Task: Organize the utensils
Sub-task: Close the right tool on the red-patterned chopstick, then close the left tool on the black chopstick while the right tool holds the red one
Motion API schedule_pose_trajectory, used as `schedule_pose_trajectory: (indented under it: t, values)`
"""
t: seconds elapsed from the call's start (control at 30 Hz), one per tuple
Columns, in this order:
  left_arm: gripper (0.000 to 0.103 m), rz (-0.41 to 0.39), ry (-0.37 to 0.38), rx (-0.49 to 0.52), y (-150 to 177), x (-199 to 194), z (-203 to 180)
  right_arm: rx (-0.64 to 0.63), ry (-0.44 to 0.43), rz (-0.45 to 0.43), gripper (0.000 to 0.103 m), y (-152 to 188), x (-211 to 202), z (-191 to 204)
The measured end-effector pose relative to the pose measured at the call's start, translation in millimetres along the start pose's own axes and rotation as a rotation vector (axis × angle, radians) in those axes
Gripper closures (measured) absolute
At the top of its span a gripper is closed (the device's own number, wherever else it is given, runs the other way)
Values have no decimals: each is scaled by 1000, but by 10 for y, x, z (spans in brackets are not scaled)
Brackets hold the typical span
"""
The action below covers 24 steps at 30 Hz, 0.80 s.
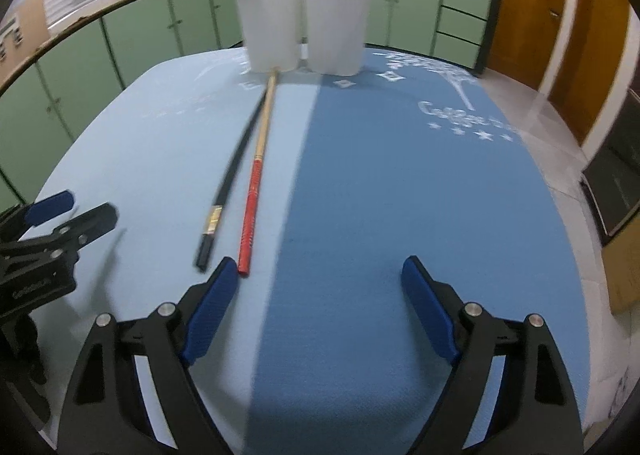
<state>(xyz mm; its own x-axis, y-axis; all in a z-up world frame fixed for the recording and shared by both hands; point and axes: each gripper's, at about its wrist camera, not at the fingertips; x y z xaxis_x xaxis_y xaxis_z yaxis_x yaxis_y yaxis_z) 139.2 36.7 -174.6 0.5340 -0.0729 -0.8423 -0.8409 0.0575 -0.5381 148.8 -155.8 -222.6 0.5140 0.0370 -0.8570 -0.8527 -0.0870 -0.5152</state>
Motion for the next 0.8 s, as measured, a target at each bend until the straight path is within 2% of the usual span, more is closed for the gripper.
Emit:
schedule_pose_trajectory:
  t: [0.13, 0.2, 0.4, 0.5, 0.6, 0.63, 0.67, 0.8]
  values:
    - [20, 1, 1, -3, 2, -5, -4, 12, -83, -13, 34, 26, -61, -55]
    - [20, 2, 1, -3, 5, -9, -14, 0, -116, -10, 47, 46, -58, -7]
    - [20, 3, -2, 0, 9, -16, -31, -27, -131, -6, 77, -4, 0, 102]
    - [20, 6, -3, -4, 10, -7, -31, -25, -145, -5, 84, -19, 9, 132]
    - [20, 11, -2, -5, 16, 1, -49, -33, -136, -6, 88, -20, 21, 171]
    - [20, 12, -2, -5, 16, 5, -57, -41, -132, -7, 90, -23, 19, 185]
    - [20, 14, -1, -3, 15, 8, -75, -45, -138, -7, 97, -25, 18, 189]
    - [20, 13, 8, 5, 14, 4, -155, -23, -164, -5, 98, -17, 11, 135]
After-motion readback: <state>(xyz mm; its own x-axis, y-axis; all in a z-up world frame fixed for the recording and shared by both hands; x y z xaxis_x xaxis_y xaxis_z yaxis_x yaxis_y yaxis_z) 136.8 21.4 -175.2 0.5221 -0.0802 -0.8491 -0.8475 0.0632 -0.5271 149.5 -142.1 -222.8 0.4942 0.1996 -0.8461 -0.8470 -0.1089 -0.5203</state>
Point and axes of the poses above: each gripper's, at about its wrist camera, not at the fingertips, and x roughly the way its jaws point, z to its left, y to its underside, and after that the axes turned 8 degrees about z, right-handed
